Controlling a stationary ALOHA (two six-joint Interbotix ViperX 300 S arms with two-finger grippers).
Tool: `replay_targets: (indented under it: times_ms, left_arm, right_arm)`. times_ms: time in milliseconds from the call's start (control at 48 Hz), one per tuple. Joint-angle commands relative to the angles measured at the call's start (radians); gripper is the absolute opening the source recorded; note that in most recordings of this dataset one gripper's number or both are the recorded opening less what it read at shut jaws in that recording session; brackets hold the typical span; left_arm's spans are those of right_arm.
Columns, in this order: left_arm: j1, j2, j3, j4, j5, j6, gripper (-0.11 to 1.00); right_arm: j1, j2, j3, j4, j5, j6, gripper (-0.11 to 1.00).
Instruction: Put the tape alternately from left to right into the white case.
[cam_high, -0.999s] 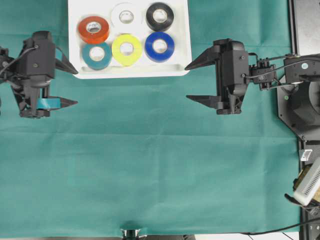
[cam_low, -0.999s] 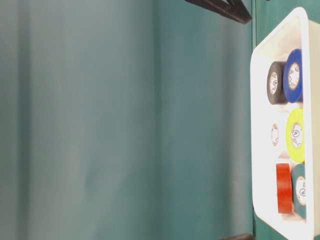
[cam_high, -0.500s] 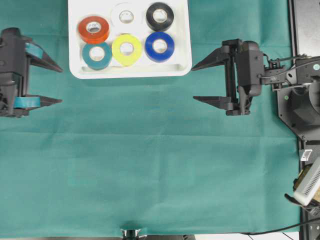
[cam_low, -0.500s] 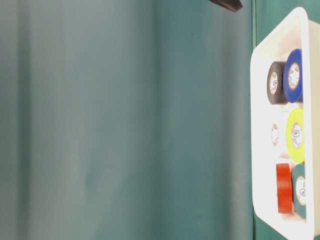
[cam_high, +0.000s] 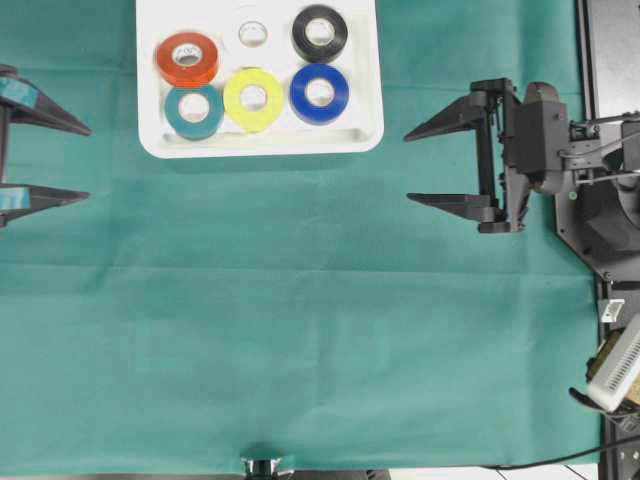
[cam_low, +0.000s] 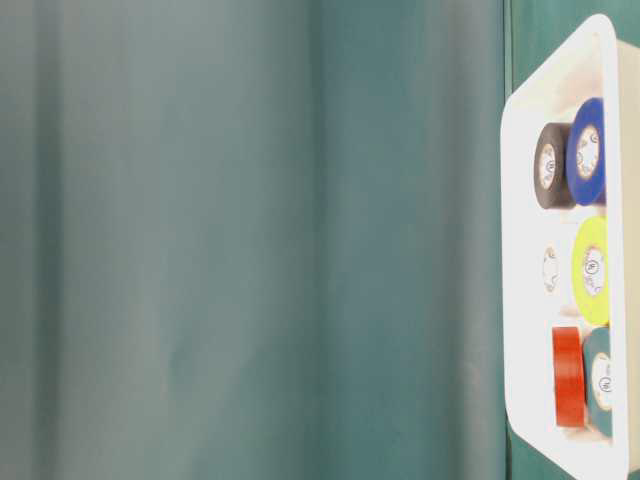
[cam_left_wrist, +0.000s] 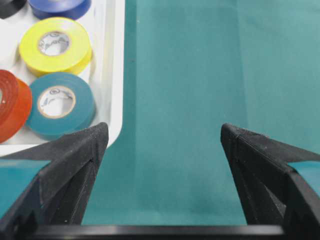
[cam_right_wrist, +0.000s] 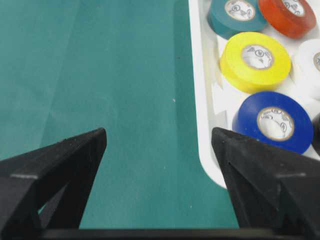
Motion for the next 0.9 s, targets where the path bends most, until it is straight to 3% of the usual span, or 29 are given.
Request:
replay_targets:
  times_ms: [0, 750, 874]
  left_arm:
    - [-0.002, -0.032, 0.005, 0.0, -0.014, 0.0, 0.97]
    - [0.002, -0.336, 0.167, 0.0, -0.017, 0.003, 0.97]
    - [0.012, -0.365, 0.186, 0.002, -0.012, 0.048, 0.97]
  right_arm:
    - [0.002, -0.023, 0.002, 0.002, -0.011, 0.002, 0.82]
    - [0.0, -0.222, 0.109, 0.003, -0.011, 0.005, 0.81]
    - [0.002, -0.255, 0.12, 0.012, -0.014, 0.017, 0.81]
